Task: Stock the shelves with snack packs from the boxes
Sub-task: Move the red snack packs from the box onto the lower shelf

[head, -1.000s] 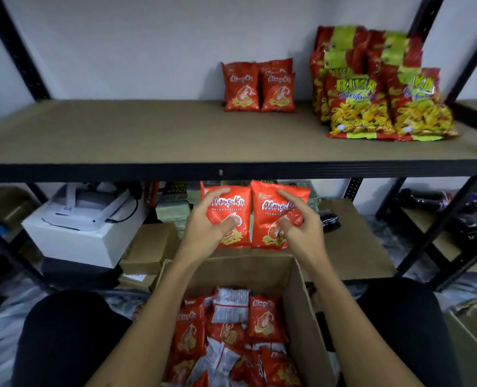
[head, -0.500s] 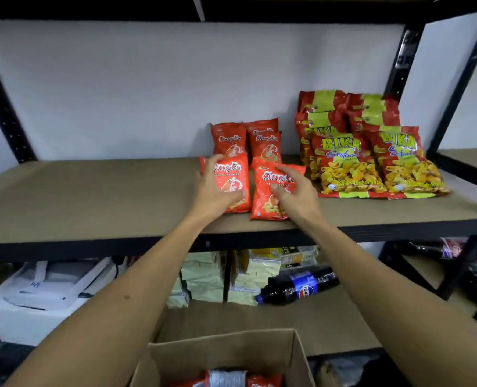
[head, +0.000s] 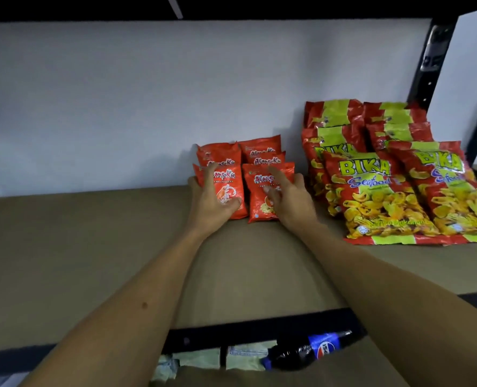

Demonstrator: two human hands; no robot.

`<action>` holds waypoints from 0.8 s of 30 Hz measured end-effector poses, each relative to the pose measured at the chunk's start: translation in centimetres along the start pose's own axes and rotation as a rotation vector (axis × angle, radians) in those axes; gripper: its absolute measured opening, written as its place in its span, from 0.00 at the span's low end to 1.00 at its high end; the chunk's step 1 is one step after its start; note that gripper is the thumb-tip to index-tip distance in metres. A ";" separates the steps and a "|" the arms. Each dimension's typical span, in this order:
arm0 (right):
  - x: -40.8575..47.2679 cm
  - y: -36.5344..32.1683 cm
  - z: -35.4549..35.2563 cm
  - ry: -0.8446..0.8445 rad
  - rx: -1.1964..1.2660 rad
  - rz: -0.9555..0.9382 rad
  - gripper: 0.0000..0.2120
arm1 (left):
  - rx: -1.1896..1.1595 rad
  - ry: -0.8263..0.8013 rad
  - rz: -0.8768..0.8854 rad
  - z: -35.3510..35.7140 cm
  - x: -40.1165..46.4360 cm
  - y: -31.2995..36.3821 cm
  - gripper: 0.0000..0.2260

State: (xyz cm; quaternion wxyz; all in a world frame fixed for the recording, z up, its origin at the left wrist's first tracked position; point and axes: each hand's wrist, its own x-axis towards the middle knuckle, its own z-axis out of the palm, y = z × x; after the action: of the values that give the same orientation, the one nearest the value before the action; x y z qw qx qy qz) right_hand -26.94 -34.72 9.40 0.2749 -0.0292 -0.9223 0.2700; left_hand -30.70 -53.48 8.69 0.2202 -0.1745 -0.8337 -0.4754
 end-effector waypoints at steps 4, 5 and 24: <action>3.9 1.5 1.5 0.020 -0.205 0.013 0.22 | 0.315 -0.008 0.026 1.3 3.5 -0.8 0.40; 4.6 1.7 2.1 -0.007 -0.230 0.037 0.23 | 0.367 -0.046 -0.018 1.4 4.4 -1.3 0.40; 4.3 2.3 2.8 0.155 -0.229 -0.065 0.24 | 0.265 -0.058 -0.123 0.6 3.3 -3.6 0.34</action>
State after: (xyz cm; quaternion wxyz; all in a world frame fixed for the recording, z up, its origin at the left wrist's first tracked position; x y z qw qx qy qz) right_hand -32.24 -33.24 8.40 0.3489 -0.0515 -0.9235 0.1507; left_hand -35.42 -54.50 7.59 0.1876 -0.1062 -0.9042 -0.3687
